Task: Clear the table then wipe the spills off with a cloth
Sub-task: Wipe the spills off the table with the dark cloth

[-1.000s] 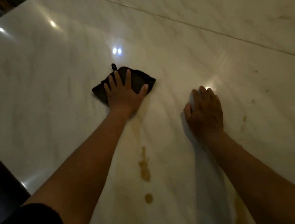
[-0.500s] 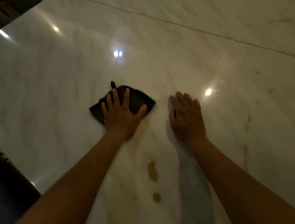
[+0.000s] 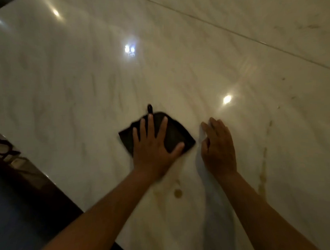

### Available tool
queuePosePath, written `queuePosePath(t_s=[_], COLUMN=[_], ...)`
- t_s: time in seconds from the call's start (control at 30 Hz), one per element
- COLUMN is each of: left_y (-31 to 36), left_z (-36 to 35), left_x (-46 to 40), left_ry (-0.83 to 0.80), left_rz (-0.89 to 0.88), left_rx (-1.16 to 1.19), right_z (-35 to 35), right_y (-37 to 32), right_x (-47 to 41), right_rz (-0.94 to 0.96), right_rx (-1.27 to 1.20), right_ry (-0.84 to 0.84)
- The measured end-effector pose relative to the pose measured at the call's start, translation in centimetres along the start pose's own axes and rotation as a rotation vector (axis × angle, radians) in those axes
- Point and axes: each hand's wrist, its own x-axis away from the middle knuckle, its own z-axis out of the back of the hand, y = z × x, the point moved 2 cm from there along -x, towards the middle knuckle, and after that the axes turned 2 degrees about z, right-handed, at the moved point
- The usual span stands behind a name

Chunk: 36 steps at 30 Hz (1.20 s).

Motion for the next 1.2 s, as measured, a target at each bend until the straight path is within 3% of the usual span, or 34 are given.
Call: queuePosePath(t_s=[0.17,0.43,0.57,0.73,0.83,1.0,1.1,1.2], left_y=[-2.2,3.2,1.4,-1.7,1.7,5.7,2.2,-3.6], left_z=[0.9,-0.9,-0.9,0.0,-0.8,-1.8,-1.4,-0.2], left_x=[-5.8,12.7,9.9,6.8,12.8,23.4,19.9,13.9], left_ry=[-0.067,0.011,0.017,-0.050,0.003,-0.005,0.013,-0.019], left_rz=[0.125,0.032,0.112,0.327,0.301,0.194,0.208,0.385], left_rx=[-0.012,0.056,0.018,0.011,0.034,0.022,-0.004,0.013], right_z=[-0.2,2.0,1.4,1.4,1.7,2.5,2.2,2.0], right_y=[-0.7,-0.7,0.0,0.0,0.1,-0.1,0.4,0.4], right_x=[0.0,6.3,9.0,8.9,9.1,11.1,11.6,11.6], right_rz=[-0.041,-0.047,0.118,0.129,0.147,0.359,0.386,0.377], right_rx=[0.015,-0.120,-0.033,-0.033,-0.043,-0.013,0.010,-0.004], right_ry=[-0.033,0.012,-0.076,-0.081,-0.124,-0.245,-0.232,-0.239])
